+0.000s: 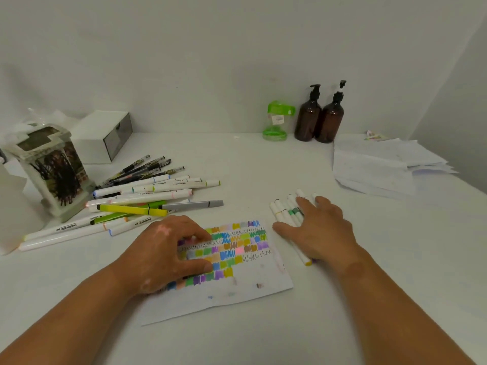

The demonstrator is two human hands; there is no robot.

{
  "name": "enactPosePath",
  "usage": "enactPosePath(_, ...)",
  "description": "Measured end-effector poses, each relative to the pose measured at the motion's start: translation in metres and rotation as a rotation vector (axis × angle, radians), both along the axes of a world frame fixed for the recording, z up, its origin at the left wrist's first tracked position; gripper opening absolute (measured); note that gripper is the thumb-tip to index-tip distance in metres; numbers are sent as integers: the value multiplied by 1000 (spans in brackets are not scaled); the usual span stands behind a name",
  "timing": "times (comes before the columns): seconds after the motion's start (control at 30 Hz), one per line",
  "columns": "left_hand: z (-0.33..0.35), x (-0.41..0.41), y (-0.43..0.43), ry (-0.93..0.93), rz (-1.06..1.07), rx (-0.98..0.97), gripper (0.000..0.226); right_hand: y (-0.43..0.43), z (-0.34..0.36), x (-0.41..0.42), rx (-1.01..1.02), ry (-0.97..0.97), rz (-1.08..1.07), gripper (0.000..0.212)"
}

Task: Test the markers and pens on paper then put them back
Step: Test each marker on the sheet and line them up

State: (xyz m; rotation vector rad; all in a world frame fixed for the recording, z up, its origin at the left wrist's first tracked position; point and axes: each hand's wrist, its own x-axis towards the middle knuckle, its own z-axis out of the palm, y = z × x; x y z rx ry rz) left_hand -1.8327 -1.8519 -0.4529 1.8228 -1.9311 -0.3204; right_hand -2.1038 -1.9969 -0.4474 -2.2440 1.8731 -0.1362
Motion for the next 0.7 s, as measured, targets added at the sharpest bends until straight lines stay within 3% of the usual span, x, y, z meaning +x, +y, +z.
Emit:
enactPosePath(0.2, 0, 2, 0, -19, 6, 1, 58, -7, -4, -7, -44, 2, -136, 79)
enactPosePath(0.33, 1, 3, 3, -26, 8, 11, 56, -15, -6, -16, -43, -13, -167, 81)
enactPosePath(0.47, 2, 7, 6, -1, 15, -7, 43, -18, -5, -15, -25, 6, -142, 92)
enactPosePath(0.57, 4, 19, 5, 22, 138, -164, 20, -15, -2, -13, -70, 7, -130, 96)
enactPosePath(0.63, 5, 35, 2, -31, 300, -310, 17, -7, 3, -1, -237, -81, -25, 83)
enactPosePath(0.7, 5, 54, 1, -99, 471, -314, 23, 8, 7, 17, -406, -261, 167, 54)
